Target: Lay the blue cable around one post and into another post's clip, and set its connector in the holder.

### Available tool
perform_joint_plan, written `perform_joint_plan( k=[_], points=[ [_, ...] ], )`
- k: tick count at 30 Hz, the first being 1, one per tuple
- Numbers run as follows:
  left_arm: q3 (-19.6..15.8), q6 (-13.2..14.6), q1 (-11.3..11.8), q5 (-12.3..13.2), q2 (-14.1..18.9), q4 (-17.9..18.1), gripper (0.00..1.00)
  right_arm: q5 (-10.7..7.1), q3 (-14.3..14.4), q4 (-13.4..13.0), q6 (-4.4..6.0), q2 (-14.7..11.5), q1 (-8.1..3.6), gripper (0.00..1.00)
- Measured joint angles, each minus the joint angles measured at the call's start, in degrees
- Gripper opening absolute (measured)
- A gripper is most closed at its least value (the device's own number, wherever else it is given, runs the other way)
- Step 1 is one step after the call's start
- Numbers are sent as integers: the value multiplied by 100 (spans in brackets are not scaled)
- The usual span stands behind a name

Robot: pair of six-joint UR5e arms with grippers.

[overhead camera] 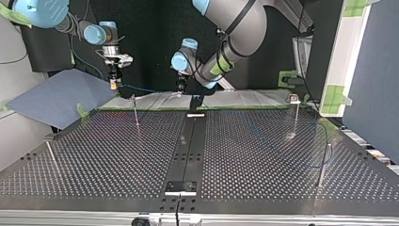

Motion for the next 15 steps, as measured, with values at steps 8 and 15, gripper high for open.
perform_joint_plan(
  k=[8,15],
  points=[
    [-1,157,-36,18,188,-181,51,22,-1,-10,-19,0,-19,0],
    [-7,215,-52,24,219,-254,51,32,-1,0,-26,1,-23,0]
  ],
)
